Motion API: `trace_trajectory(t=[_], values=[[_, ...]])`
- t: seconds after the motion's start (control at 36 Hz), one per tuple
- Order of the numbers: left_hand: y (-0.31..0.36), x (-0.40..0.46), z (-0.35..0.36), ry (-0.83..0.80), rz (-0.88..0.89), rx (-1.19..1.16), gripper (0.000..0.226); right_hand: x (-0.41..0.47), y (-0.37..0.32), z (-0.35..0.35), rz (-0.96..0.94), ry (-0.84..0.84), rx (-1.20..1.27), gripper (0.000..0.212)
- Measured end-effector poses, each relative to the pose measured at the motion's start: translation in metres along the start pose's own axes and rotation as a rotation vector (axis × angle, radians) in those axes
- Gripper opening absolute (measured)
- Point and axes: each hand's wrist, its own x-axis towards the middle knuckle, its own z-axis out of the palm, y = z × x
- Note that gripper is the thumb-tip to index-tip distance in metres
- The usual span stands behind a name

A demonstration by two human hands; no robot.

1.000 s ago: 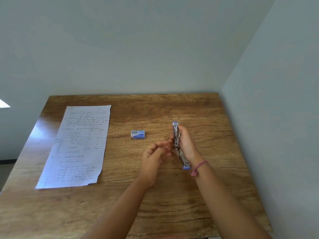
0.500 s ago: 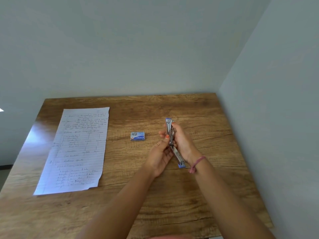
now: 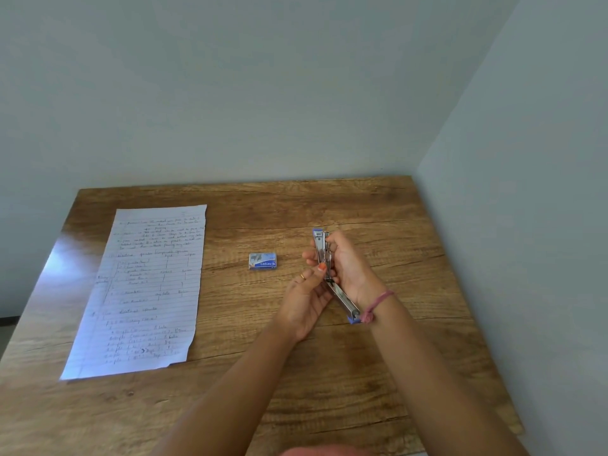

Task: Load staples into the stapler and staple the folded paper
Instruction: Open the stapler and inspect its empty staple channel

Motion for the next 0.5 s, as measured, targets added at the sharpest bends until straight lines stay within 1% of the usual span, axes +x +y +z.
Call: trace_trajectory(t=[0.08, 0.22, 0.39, 0.5], values=[[0.0005, 0.0011, -0.0008, 0.003, -0.015, -0.002, 0.021, 0.0024, 0.0010, 0.0000, 0.009, 0.005, 0.008, 0.034], [0.0013, 0.0026, -0.0007, 0.008, -0.031, 0.024, 0.020, 0.0026, -0.0001, 0.0012, 0.046, -0.012, 0.085, 0.030], [0.0015, 0.0039, -0.0014, 0.032, -0.039, 0.021, 0.015, 0.0008, -0.0007, 0.0005, 0.053, -0.034, 0.080, 0.034], [0.0018, 0.0033, -0.0005, 0.040, -0.041, 0.034, 0.016, -0.0001, 0.0022, -0.0016, 0.049, -0.064, 0.062, 0.031]])
